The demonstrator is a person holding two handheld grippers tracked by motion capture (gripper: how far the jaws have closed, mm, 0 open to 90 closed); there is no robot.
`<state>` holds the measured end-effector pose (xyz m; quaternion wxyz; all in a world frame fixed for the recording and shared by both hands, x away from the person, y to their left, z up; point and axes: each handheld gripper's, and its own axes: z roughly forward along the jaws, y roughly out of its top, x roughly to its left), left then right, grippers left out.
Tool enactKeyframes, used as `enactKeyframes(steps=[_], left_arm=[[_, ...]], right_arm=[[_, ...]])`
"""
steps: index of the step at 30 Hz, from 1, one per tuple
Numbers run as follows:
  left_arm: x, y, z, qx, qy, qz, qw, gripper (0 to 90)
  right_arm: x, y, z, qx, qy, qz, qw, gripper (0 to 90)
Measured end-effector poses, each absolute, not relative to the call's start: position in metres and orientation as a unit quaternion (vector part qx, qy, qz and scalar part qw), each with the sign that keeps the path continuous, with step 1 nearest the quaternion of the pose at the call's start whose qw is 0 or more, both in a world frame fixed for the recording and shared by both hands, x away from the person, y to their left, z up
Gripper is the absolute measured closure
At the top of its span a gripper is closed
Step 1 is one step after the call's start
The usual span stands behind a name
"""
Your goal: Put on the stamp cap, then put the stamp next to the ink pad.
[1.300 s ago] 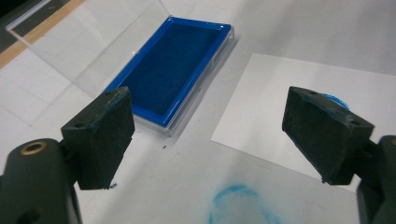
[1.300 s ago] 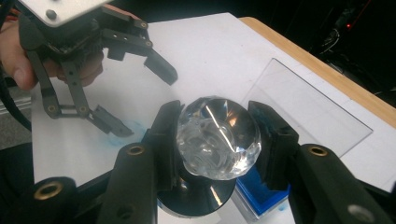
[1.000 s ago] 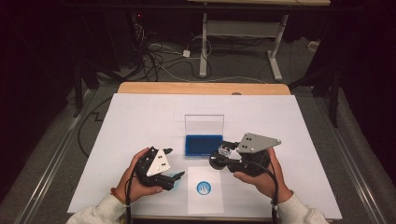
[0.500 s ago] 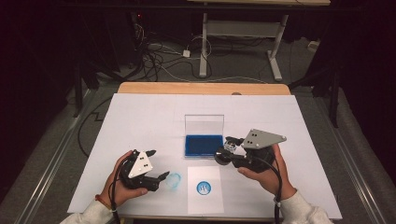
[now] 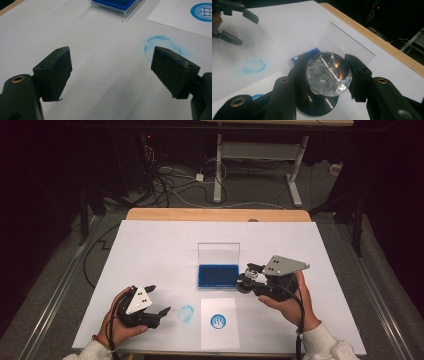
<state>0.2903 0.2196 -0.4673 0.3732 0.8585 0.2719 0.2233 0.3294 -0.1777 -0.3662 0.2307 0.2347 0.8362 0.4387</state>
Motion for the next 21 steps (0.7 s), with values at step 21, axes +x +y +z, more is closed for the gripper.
enactKeyframes(steps=[21], left_arm=[[0.291, 0.218, -0.469, 0.862, 0.271, 0.215, 0.370, 16.6]], right_arm=[[0.367, -0.194, -0.348, 0.273, 0.837, 0.401, 0.253, 57.3]])
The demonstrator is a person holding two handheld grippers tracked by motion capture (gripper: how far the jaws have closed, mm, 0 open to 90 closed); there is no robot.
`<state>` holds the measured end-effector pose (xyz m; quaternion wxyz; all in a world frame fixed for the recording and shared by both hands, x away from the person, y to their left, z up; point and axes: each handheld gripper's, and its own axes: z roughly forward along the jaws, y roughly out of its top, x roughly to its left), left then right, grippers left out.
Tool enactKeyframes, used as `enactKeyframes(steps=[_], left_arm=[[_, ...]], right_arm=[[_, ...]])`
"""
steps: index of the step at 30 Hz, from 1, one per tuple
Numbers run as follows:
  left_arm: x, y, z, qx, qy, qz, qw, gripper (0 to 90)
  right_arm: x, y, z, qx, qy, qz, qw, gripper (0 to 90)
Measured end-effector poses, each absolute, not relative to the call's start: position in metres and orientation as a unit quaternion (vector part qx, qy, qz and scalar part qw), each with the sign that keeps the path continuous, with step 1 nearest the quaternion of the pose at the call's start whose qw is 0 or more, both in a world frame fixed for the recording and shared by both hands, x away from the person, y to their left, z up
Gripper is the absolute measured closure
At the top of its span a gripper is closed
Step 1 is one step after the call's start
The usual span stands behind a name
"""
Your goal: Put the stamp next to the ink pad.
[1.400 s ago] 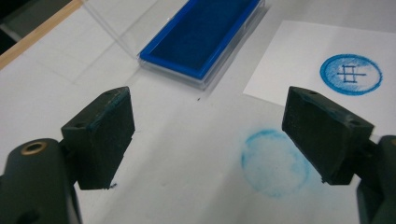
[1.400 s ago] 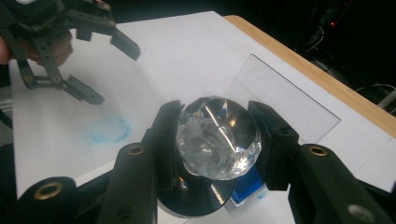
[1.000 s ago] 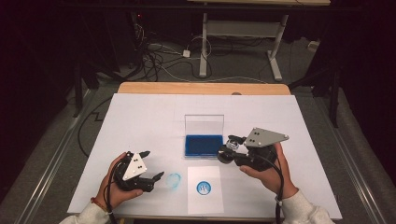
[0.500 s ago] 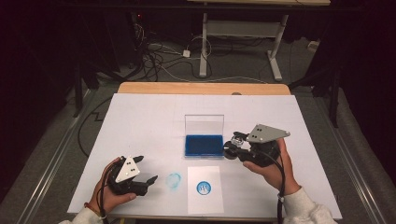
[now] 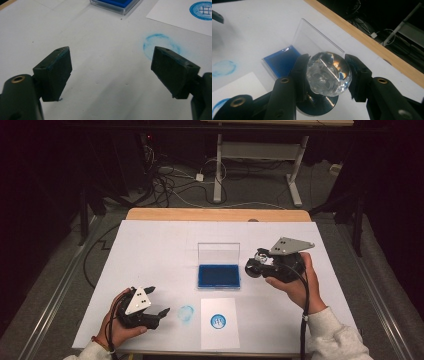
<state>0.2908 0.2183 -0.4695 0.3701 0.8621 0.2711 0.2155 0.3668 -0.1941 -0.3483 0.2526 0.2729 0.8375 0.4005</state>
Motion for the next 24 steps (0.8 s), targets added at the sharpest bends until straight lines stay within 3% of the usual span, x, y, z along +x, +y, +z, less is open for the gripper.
enactKeyframes(steps=[24], left_arm=[[0.290, 0.217, -0.469, 0.862, 0.270, 0.213, 0.372, 16.6]], right_arm=[[0.407, -0.184, -0.394, 0.315, 0.855, 0.341, 0.232, 57.2]])
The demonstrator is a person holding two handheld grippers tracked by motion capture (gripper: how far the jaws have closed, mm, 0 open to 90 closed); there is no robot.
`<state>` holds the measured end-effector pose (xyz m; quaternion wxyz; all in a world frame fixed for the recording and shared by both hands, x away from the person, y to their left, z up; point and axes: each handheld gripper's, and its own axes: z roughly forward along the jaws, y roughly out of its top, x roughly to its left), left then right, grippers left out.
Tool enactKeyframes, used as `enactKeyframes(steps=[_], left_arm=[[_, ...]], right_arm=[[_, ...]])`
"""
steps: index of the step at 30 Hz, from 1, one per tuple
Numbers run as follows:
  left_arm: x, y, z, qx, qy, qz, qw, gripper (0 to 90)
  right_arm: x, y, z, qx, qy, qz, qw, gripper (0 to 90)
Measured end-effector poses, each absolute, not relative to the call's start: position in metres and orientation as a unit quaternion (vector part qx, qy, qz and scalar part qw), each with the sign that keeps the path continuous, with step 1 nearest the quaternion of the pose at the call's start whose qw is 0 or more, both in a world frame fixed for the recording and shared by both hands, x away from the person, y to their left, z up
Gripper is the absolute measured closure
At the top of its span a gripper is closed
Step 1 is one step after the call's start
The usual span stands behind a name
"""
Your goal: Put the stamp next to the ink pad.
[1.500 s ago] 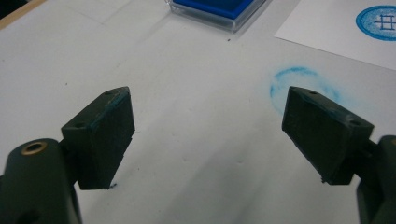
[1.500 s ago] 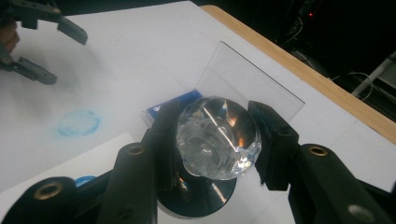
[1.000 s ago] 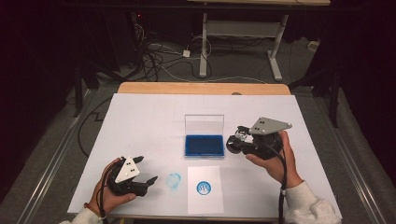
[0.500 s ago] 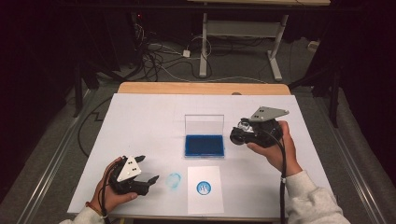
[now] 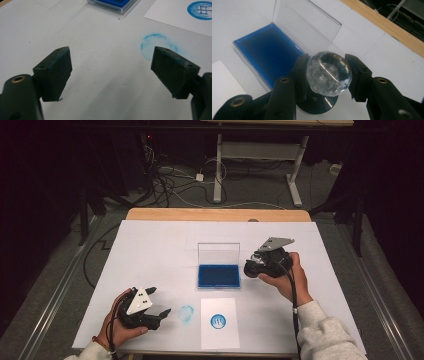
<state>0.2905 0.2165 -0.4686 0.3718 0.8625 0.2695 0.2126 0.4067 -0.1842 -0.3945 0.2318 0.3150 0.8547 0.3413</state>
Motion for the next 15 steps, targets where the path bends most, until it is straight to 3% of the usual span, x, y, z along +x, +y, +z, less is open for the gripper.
enactKeyframes(steps=[15], left_arm=[[0.291, 0.216, -0.469, 0.865, 0.267, 0.211, 0.368, 16.6]], right_arm=[[0.417, -0.177, -0.426, 0.328, 0.864, 0.320, 0.209, 57.2]])
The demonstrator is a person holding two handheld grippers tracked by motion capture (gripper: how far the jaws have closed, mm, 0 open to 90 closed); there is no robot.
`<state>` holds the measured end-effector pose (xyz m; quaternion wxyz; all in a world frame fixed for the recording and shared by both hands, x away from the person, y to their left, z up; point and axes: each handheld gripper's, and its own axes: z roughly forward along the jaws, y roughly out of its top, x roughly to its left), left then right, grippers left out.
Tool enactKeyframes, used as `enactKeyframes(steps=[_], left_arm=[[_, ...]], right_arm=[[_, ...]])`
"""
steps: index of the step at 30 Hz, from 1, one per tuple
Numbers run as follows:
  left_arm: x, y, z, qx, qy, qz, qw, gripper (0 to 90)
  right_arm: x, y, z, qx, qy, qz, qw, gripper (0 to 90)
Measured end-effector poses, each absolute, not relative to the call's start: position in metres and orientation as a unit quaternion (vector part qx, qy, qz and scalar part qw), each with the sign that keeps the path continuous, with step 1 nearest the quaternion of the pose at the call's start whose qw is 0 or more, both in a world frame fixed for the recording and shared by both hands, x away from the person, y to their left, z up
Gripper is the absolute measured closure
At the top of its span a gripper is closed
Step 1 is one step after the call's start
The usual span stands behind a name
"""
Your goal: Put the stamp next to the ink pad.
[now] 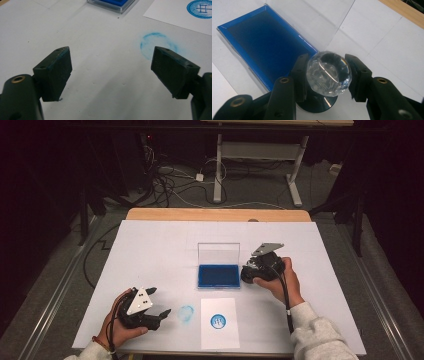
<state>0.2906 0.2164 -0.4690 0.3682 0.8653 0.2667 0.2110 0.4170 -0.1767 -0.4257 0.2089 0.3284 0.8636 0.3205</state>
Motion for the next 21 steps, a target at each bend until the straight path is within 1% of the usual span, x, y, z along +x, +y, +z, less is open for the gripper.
enactKeyframes(steps=[11, 21], left_arm=[[0.290, 0.216, -0.469, 0.866, 0.265, 0.211, 0.367, 16.6], [0.290, 0.216, -0.470, 0.868, 0.265, 0.209, 0.364, 16.6]], right_arm=[[0.419, -0.172, -0.436, 0.324, 0.866, 0.307, 0.227, 57.1], [0.417, -0.176, -0.438, 0.334, 0.857, 0.325, 0.219, 56.5]])
